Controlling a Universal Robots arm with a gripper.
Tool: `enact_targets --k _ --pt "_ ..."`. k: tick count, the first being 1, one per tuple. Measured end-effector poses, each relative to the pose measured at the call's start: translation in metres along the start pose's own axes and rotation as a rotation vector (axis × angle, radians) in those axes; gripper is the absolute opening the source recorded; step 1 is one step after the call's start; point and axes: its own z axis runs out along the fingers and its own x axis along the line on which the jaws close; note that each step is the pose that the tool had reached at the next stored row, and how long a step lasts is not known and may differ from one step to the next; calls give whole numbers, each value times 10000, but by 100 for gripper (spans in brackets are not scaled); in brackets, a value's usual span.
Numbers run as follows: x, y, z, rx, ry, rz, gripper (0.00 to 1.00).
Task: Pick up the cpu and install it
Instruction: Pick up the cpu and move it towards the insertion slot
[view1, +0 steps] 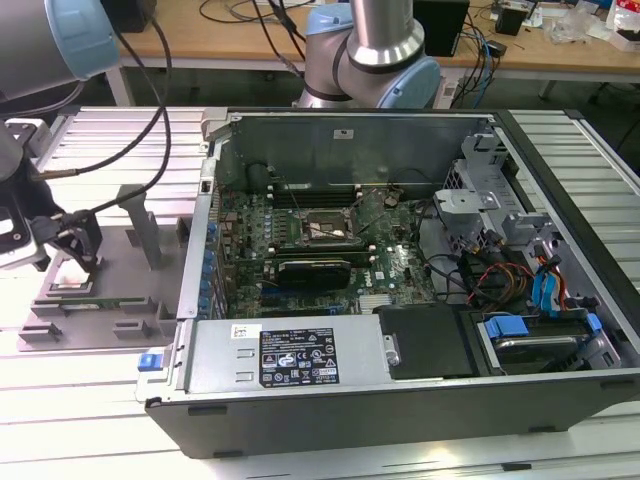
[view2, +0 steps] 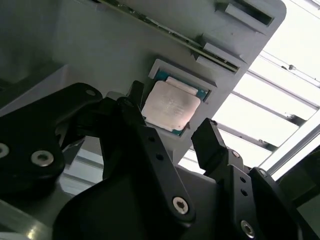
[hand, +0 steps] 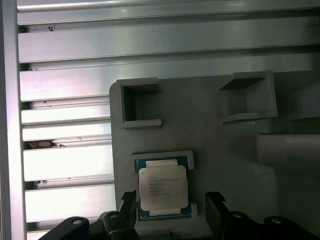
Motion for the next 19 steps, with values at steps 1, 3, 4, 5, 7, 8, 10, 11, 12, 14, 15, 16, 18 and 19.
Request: enact_targets --k 1,3,4,5,7,8,10,11,12,14,15,16,18,19 --pt "0 1 10 -3 12 -3 66" --pt "0 3 34 1 62 -9 66" --pt "1 5 54 5 121 -15 66" --pt "2 8 71 9 179 -24 66" --pt "-7 15 103 16 273 -66 66" --pt "-13 23 111 15 280 -77 66" --pt "-23 37 137 16 302 -207 66" --pt "-23 37 142 17 307 -227 66" --pt "-23 37 142 17 307 -231 66" --pt "-26 38 147 13 309 -343 66" --pt "-27 38 150 12 314 -457 66" --pt "-29 37 154 12 325 -620 66" --pt "-29 37 164 10 340 -897 66" --pt "-29 37 170 9 343 -974 66"
